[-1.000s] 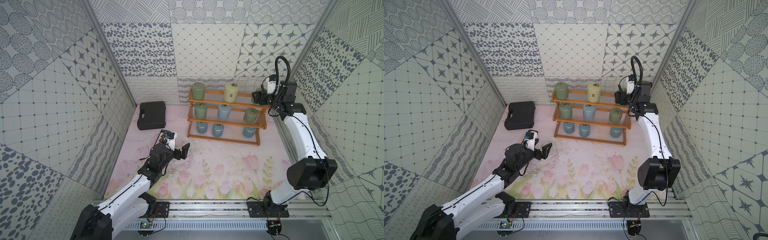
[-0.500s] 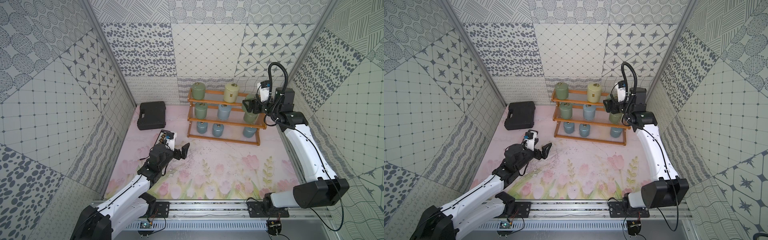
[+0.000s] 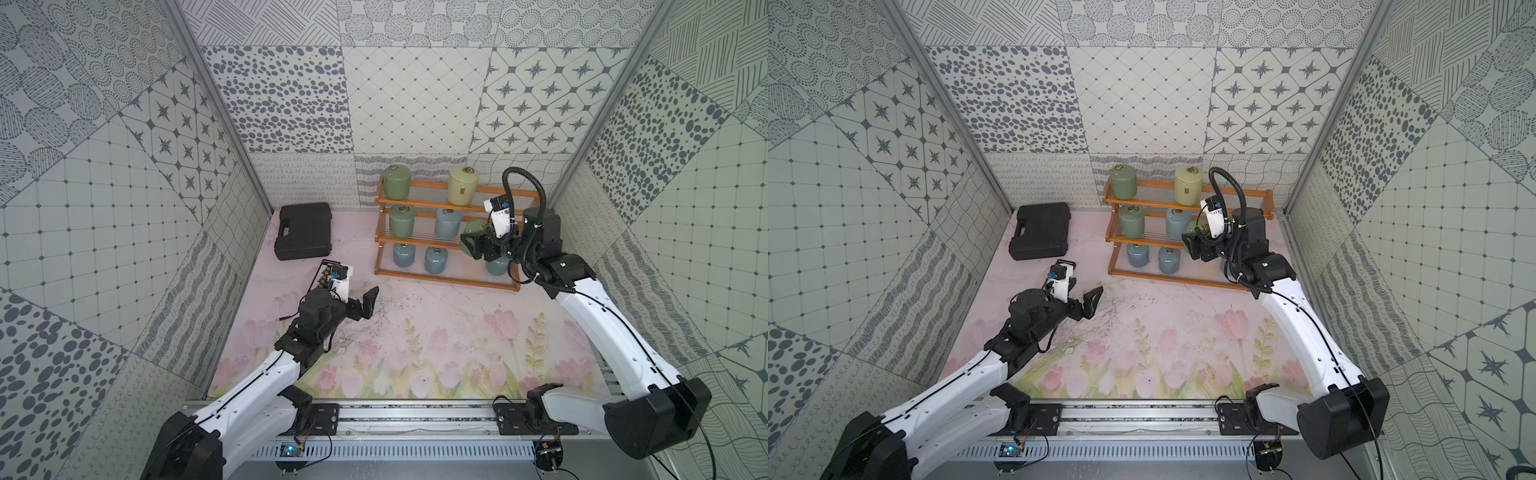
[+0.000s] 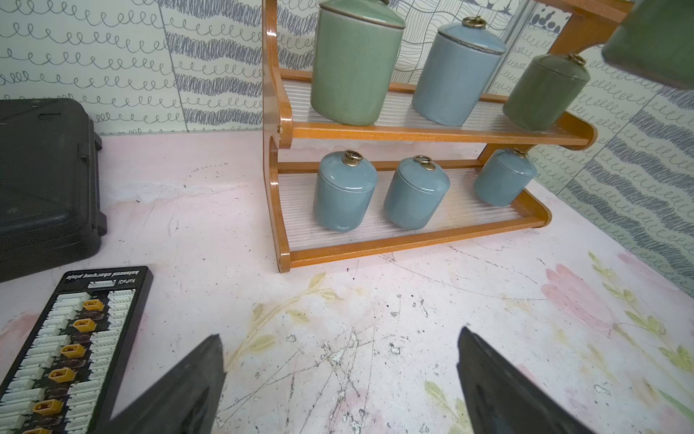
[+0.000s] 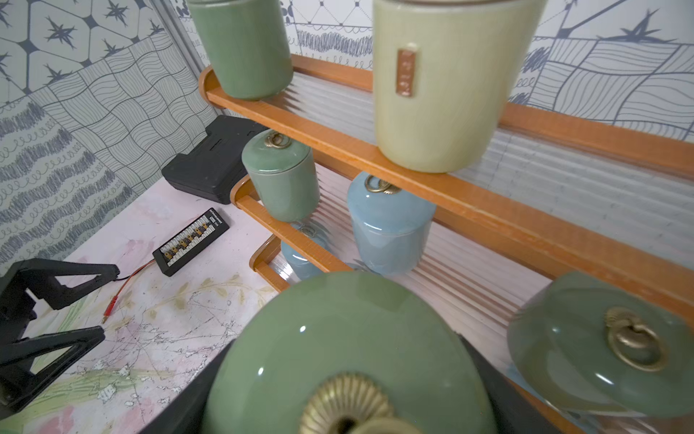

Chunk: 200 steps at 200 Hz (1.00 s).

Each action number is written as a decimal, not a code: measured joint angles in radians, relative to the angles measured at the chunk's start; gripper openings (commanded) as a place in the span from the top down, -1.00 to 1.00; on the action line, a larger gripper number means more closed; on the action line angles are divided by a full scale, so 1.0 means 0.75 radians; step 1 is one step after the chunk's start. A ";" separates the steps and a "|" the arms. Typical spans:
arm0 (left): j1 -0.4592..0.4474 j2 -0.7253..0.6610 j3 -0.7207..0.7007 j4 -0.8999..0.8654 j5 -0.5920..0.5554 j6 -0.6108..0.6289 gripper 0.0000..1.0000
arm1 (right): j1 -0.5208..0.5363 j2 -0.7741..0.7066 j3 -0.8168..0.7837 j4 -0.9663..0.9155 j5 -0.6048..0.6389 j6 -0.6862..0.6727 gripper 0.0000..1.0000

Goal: Remove the tea canisters from the shelf
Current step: Place the tea canister at the center of the board.

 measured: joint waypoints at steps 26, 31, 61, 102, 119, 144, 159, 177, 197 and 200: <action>0.000 -0.011 -0.008 -0.001 -0.006 -0.004 -1.00 | 0.058 -0.037 -0.109 0.055 0.011 -0.003 -0.14; 0.000 -0.014 -0.011 -0.001 -0.009 -0.004 -1.00 | 0.070 -0.041 -0.127 0.068 0.011 -0.003 -0.15; 0.000 -0.022 -0.018 -0.002 -0.018 -0.012 -1.00 | 0.146 -0.053 -0.219 0.158 0.033 -0.003 -0.16; 0.000 -0.034 -0.026 -0.004 -0.027 -0.034 -1.00 | 0.290 -0.064 -0.381 0.304 0.063 -0.004 -0.16; 0.000 -0.036 -0.028 -0.011 -0.034 -0.040 -1.00 | 0.349 -0.064 -0.439 0.351 0.076 -0.008 -0.16; 0.000 -0.039 -0.028 -0.026 -0.041 -0.052 -1.00 | 0.443 -0.062 -0.503 0.403 0.097 -0.010 -0.16; 0.000 -0.039 -0.033 -0.034 -0.048 -0.060 -1.00 | 0.495 -0.060 -0.541 0.450 0.109 -0.009 -0.16; 0.000 -0.040 -0.041 -0.042 -0.055 -0.070 -1.00 | 0.559 -0.059 -0.600 0.516 0.125 -0.007 -0.19; 0.000 -0.040 -0.048 -0.055 -0.061 -0.077 -1.00 | 0.637 -0.040 -0.668 0.587 0.138 -0.008 -0.19; 0.000 -0.040 -0.049 -0.056 -0.062 -0.080 -1.00 | 0.649 -0.035 -0.678 0.596 0.140 -0.008 -0.19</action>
